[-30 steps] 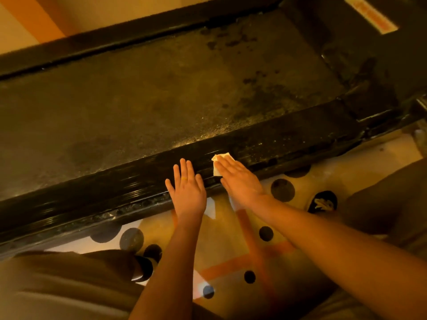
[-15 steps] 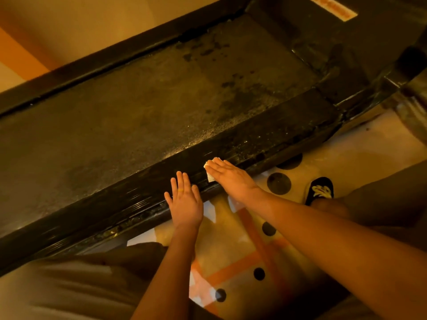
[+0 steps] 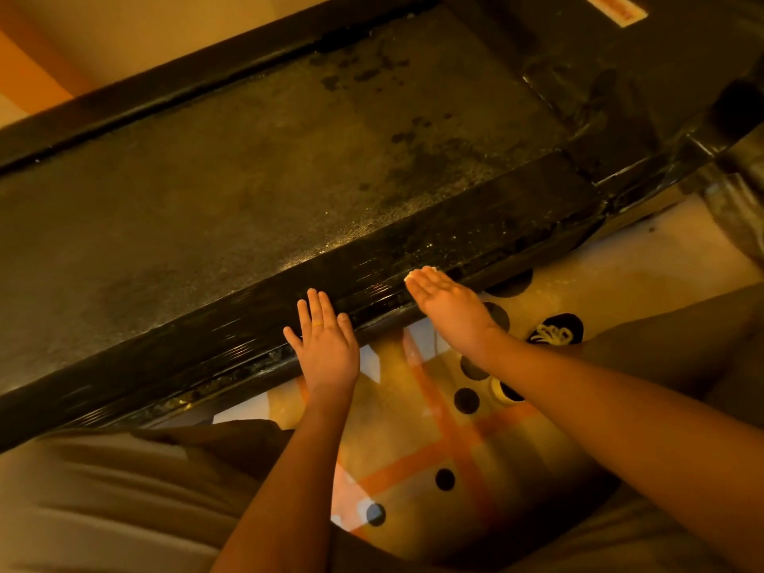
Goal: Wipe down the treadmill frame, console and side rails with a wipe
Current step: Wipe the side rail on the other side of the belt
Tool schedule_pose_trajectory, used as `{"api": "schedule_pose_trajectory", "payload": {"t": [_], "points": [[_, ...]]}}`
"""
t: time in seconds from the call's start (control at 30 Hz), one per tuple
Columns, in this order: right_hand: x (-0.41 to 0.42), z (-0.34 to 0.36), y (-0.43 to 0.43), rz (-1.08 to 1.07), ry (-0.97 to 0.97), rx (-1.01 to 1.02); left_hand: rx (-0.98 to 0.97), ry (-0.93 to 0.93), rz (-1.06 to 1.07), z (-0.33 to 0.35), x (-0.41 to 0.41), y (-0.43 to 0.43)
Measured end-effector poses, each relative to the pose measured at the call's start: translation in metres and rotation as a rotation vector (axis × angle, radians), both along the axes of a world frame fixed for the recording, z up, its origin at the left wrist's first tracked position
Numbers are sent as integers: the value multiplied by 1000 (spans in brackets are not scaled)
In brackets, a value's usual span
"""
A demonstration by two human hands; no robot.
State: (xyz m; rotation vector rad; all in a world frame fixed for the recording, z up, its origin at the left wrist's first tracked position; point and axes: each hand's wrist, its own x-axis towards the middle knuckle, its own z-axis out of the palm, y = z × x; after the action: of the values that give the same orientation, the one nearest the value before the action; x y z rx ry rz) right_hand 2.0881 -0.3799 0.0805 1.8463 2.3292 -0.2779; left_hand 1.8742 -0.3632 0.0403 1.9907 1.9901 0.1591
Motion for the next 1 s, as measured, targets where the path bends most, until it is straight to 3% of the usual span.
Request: {"api": "schedule_pose_trajectory", "payload": {"t": [0.17, 0.43, 0.67, 0.9, 1.0], "points": [[-20, 1, 8, 46, 20, -13, -16, 13, -11, 0, 2, 2], [35, 6, -1, -197, -37, -34, -1, 24, -14, -1, 1, 1], [7, -5, 6, -90, 70, -26, -9, 6, -15, -2, -1, 3], [77, -3, 1, -430, 57, -19, 6, 19, 7, -4, 4, 3], [53, -2, 5, -364, 99, -7, 1, 16, 13, -3, 4, 4]]}}
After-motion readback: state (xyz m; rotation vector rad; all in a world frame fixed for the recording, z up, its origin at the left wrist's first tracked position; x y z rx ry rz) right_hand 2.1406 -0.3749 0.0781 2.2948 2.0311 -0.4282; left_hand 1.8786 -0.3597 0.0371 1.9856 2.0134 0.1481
